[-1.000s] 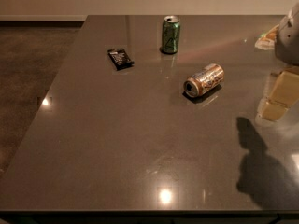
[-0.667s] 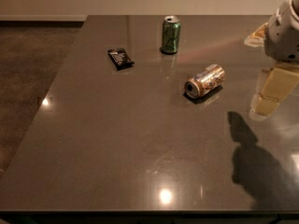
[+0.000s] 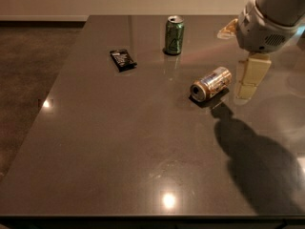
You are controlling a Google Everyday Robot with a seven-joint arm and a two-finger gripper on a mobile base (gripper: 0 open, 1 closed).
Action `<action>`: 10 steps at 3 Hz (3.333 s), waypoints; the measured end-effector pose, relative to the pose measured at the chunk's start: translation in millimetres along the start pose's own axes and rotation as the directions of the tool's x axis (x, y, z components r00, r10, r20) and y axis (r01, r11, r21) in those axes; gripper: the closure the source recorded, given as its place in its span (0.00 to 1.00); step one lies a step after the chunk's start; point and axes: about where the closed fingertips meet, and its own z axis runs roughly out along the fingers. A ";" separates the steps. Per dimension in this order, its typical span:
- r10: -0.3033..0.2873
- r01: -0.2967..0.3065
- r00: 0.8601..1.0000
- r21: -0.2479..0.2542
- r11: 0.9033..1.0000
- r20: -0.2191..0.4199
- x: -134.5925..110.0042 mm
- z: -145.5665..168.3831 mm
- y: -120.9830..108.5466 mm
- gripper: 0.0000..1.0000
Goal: Place orange can upright
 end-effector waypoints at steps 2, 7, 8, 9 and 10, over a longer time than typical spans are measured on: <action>-0.218 0.218 0.976 -0.037 0.975 0.001 3.1 43.9 -51.5 0.00; -0.582 0.594 0.803 -0.238 0.768 0.126 6.4 110.8 -33.6 0.00; -0.586 0.602 0.798 -0.244 0.760 0.143 6.1 115.3 -29.2 0.18; -0.584 0.602 0.798 -0.250 0.759 0.147 4.9 116.6 -28.1 0.42; -0.578 0.596 0.802 -0.246 0.764 0.148 3.3 112.3 -29.9 0.65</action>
Offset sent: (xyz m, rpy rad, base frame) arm 0.0919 0.0013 -0.0475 -0.1277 0.0312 0.3484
